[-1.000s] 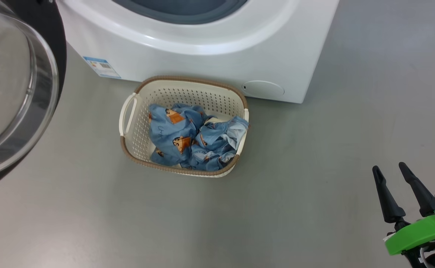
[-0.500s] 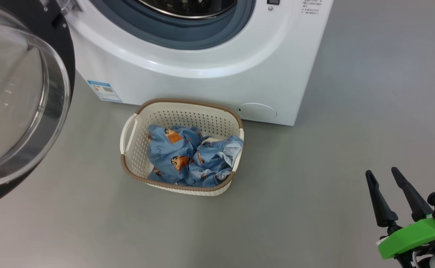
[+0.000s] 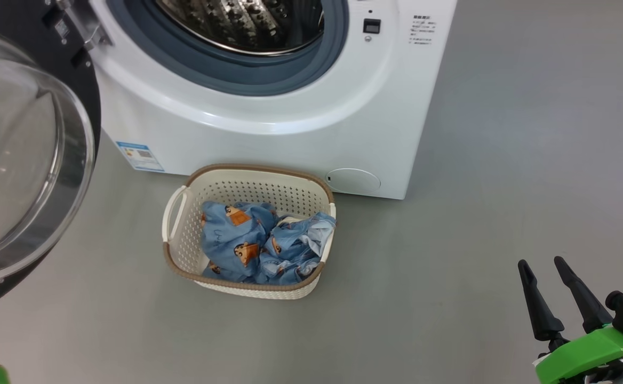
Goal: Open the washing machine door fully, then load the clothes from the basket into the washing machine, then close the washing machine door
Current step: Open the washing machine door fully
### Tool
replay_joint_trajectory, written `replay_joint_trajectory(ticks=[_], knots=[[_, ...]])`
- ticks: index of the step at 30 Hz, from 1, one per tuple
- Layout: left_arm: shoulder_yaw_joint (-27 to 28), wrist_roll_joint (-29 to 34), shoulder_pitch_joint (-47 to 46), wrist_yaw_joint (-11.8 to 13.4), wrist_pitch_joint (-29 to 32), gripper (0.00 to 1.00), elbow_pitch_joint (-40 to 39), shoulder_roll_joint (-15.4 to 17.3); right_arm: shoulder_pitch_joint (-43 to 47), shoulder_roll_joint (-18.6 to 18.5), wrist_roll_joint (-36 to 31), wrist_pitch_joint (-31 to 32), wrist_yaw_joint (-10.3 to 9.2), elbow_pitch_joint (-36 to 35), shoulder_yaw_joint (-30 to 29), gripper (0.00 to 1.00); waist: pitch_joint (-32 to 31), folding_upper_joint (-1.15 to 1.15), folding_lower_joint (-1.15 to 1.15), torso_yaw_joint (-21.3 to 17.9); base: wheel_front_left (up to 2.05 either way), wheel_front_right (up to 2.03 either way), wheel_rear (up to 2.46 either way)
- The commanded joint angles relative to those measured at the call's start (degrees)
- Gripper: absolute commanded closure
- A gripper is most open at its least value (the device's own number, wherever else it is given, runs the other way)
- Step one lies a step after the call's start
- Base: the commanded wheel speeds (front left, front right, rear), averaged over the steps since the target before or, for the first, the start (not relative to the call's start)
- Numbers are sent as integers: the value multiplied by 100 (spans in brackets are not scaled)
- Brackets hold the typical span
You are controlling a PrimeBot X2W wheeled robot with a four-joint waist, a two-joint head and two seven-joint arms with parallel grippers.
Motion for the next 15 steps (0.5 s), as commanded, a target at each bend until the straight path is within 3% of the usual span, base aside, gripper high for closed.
replay_joint_trajectory(ticks=[1,15], knots=[[64,-52,67,-13,-36,0,-238,199,34,-49,-32,-76,8,-138,84,0,-23,0,0,-67,0,0,0],[-1134,131,434,-14,-36,0,-1169,-21,67,119,-52,-76,8,-165,-22,0,-26,0,0,-620,0,0,0]])
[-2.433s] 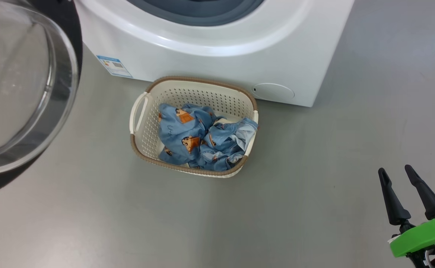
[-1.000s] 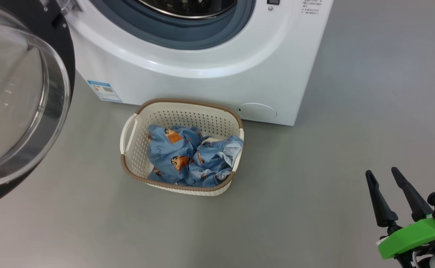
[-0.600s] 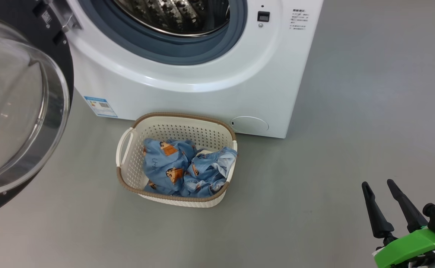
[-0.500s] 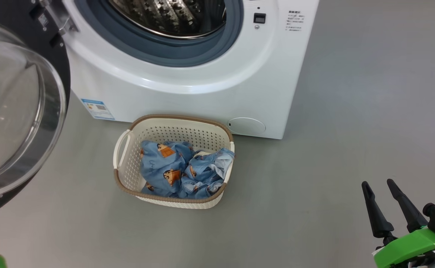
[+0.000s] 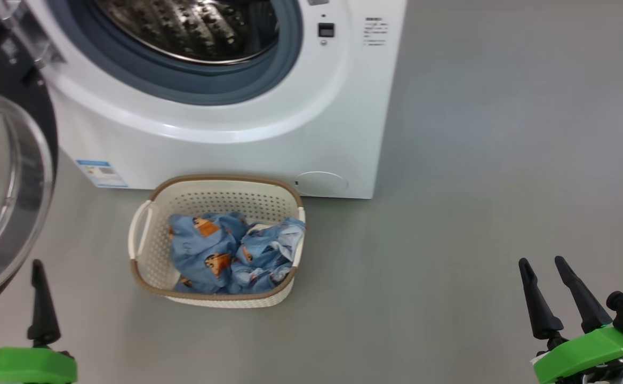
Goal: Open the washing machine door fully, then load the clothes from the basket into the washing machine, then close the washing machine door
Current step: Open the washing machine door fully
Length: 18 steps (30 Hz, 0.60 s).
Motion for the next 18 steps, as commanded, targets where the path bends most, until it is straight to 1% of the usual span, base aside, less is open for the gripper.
replay_joint_trajectory(ticks=[1,10,18], knots=[[91,32,10,-14,-36,0,-210,165,67,-44,-54,-76,8,-152,99,0,8,0,0,-154,0,0,0],[-419,-81,81,-14,-36,0,-461,164,58,44,-70,-76,8,-168,52,0,22,0,0,-626,0,0,0],[-883,-348,144,-14,-36,0,-509,169,47,95,-69,-76,8,-159,26,0,-33,0,0,-961,0,0,0]])
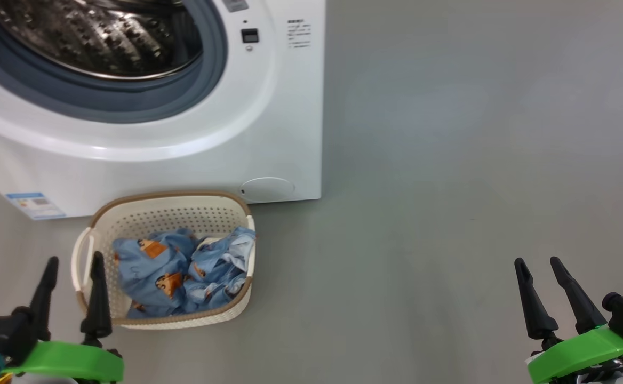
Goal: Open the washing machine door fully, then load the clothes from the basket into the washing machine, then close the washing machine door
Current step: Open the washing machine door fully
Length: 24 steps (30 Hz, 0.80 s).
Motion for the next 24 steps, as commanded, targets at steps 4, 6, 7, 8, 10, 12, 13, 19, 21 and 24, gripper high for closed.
replay_joint_trajectory(ticks=[4,6,7,8,10,12,13,19,21,24], knots=[[-44,-148,100,-14,-36,0,-196,187,79,-50,-66,-76,8,-139,85,0,-76,0,0,-230,0,0,0],[-85,-174,114,-14,-36,0,-200,193,90,-48,-63,-76,8,-139,78,0,-85,0,0,-254,0,0,0],[-127,-200,124,-14,-36,0,-202,197,106,-46,-62,-76,8,-140,64,0,-93,0,0,-272,0,0,0],[-152,-213,134,-14,-36,0,-205,206,121,-40,-61,-76,8,-142,49,0,-99,0,0,-293,0,0,0],[-156,-238,144,-14,-36,0,-206,199,152,-29,-60,-76,8,-147,25,0,-119,0,0,-325,0,0,0],[-149,-277,156,-14,-36,0,-222,184,171,-26,-59,-76,8,-144,16,0,-140,0,0,-352,0,0,0],[-146,-289,166,-14,-36,0,-227,181,180,-23,-60,-76,8,-143,12,0,-154,0,0,-362,0,0,0],[-150,-326,241,-14,-36,0,-210,184,219,-8,-64,-76,8,-123,10,0,-242,0,0,-395,0,0,0],[-145,-331,266,-14,-36,0,-200,189,232,-5,-64,-76,8,-119,16,0,-274,0,0,-400,0,0,0],[-131,-334,296,-14,-36,0,-196,189,252,-5,-61,-76,8,-119,26,0,-303,0,0,-401,0,0,0]])
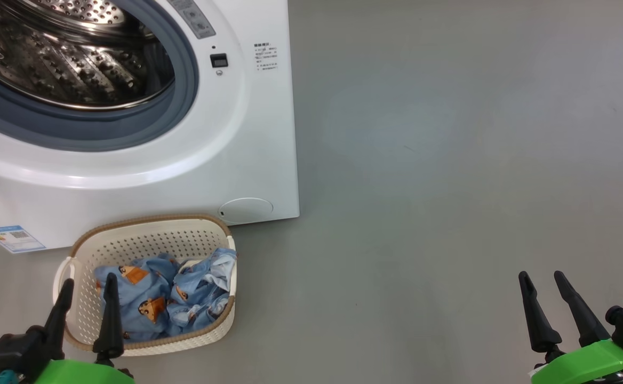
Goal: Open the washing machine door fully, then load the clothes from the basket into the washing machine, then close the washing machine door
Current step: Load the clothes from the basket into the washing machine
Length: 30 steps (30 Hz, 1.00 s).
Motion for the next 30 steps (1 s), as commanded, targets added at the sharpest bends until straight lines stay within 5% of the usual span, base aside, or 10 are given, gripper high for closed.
replay_joint_trajectory(ticks=[1,16,30], knots=[[211,-18,-52,-14,-36,0,-135,152,38,-57,-58,-76,8,-125,126,0,-13,0,0,5,0,0,0],[439,-53,-97,-14,-36,0,-101,43,47,-50,-58,-76,8,-165,130,0,53,0,0,52,2,-6,4],[458,-167,-234,-14,-36,0,-82,70,-23,-28,-58,-76,8,-168,97,0,190,0,0,45,67,-115,48]])
